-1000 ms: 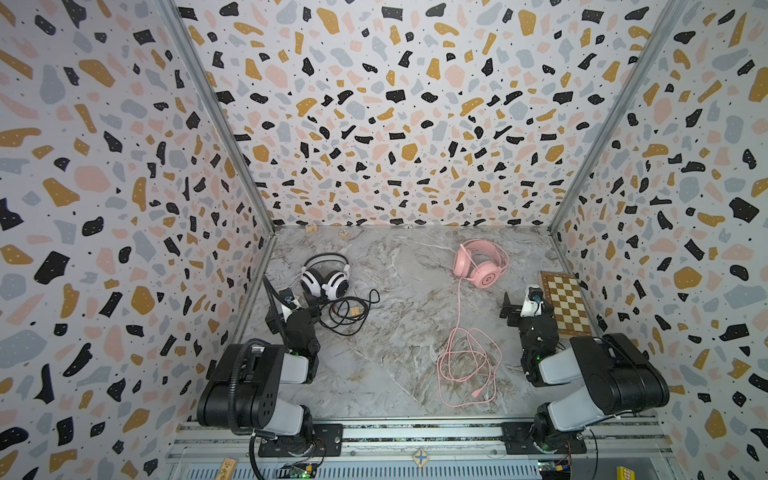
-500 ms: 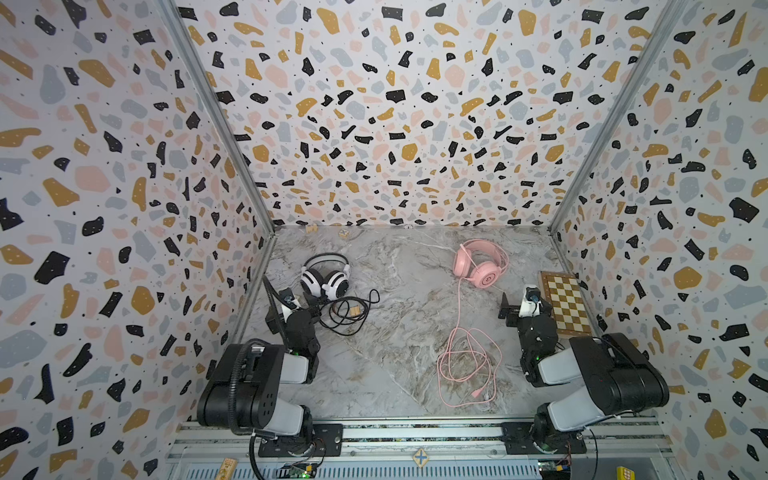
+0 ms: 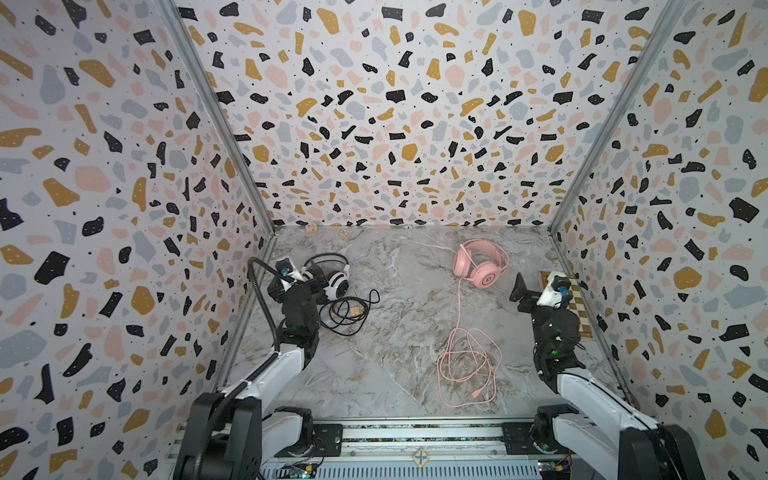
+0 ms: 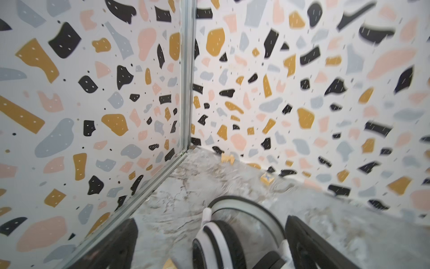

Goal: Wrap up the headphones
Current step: 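Reach the right gripper to the pink headset's headband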

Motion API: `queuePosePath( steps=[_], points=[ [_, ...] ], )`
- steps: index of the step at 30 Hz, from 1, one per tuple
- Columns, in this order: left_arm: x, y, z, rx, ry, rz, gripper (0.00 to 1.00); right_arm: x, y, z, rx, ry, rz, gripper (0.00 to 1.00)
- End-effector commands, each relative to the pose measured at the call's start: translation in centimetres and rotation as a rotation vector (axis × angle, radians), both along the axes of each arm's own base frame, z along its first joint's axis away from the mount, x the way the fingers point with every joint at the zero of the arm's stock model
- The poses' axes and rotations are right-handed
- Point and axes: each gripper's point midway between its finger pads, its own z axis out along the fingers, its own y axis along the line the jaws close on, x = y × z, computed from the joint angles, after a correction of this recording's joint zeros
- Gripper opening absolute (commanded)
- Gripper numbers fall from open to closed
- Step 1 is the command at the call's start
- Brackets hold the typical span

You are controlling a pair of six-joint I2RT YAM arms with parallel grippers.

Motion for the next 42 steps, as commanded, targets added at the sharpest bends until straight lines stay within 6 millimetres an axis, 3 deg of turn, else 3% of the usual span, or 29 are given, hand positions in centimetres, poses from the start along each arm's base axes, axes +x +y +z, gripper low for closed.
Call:
queuePosePath(
  steps=[1, 5, 11, 15, 25, 34, 39, 42],
  points=[
    [-0.3, -2.3, -1.3, -0.176, 0.029, -0.138, 1.0, 0.9, 1.7, -3.2, 0.2, 0.231, 0.182, 1.0],
    [0.3, -5.6, -1.7, -0.256, 0.144, -0.31, 1.0, 4.2, 2.6, -5.0, 0.247, 0.467, 0.222, 0.97],
    [-0.3, -8.7, -3.2, -0.31, 0.33, -0.459, 0.96, 9.2, 3.3, -9.9, 0.403, 0.781, 0.198, 0.92],
    [-1.4, -10.1, -4.2, -0.349, 0.397, -0.521, 0.96, 12.1, 3.8, -12.3, 0.442, 0.813, 0.167, 0.9],
    [-5.9, -13.2, -4.3, -0.466, 0.349, -0.621, 0.99, 20.7, 1.4, -16.0, 0.315, 0.936, 0.053, 0.84],
    [-6.4, -14.3, -5.2, -0.433, 0.397, -0.639, 1.0, 21.6, -0.6, -19.5, 0.265, 1.01, 0.026, 0.81],
    [-6.2, -15.0, -5.3, -0.435, 0.407, -0.655, 1.0, 21.9, 0.4, -20.3, 0.298, 1.015, 0.084, 0.71],
    [-6.2, -15.2, -5.3, -0.435, 0.406, -0.657, 1.0, 22.1, 0.8, -20.5, 0.31, 1.013, 0.109, 0.57]
  ],
)
